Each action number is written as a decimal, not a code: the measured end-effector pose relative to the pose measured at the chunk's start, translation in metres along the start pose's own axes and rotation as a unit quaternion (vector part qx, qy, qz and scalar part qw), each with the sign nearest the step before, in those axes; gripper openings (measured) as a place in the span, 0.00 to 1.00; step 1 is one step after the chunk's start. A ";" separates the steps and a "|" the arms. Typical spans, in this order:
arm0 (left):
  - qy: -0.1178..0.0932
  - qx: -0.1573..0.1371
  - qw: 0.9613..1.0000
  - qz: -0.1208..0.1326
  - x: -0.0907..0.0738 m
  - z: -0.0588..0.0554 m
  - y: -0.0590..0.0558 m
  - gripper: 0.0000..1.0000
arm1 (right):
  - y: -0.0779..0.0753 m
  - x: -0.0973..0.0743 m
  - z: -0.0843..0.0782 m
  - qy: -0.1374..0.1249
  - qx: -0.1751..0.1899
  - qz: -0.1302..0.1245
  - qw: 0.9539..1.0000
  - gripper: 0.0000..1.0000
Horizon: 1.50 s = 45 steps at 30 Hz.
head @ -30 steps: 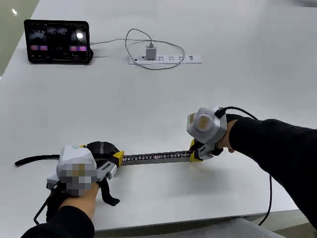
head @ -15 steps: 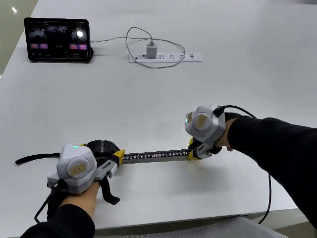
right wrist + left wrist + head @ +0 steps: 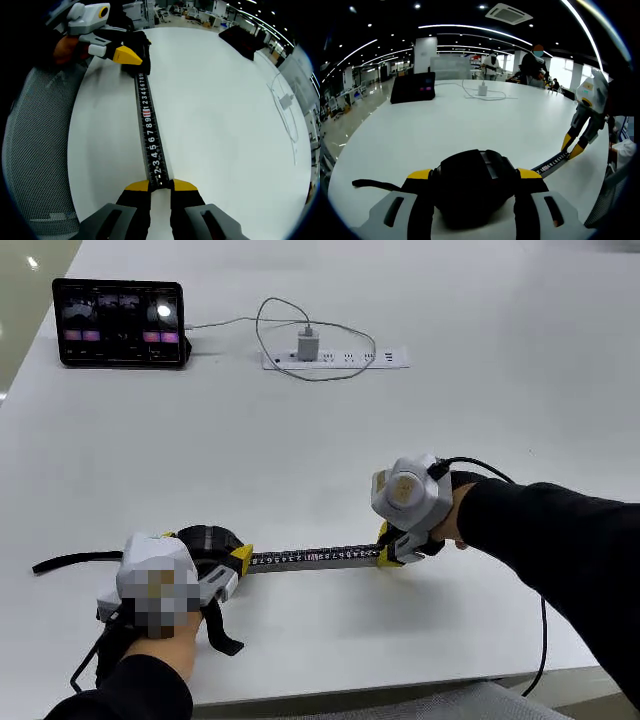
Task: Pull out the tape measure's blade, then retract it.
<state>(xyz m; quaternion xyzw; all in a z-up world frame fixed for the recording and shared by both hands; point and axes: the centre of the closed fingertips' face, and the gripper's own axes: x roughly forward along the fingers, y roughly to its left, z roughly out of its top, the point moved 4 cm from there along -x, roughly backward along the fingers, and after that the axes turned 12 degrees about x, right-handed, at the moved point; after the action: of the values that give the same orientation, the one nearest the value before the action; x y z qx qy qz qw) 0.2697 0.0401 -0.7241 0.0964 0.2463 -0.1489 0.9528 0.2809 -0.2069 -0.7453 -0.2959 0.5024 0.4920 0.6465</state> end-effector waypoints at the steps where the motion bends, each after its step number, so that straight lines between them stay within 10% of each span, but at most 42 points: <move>1: 0.000 0.000 1.000 0.000 0.000 0.000 0.000 0.60 | 0.000 0.000 0.000 -0.001 0.001 0.000 1.000 0.11; 45: 0.001 -0.003 1.000 0.000 0.000 0.000 0.000 0.60 | 0.007 0.006 0.014 0.003 -0.013 -0.009 1.000 0.11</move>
<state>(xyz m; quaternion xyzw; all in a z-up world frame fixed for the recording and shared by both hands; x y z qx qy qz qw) 0.2699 0.0401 -0.7242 0.0942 0.2478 -0.1477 0.9528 0.2800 -0.1901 -0.7455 -0.3102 0.4950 0.4916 0.6458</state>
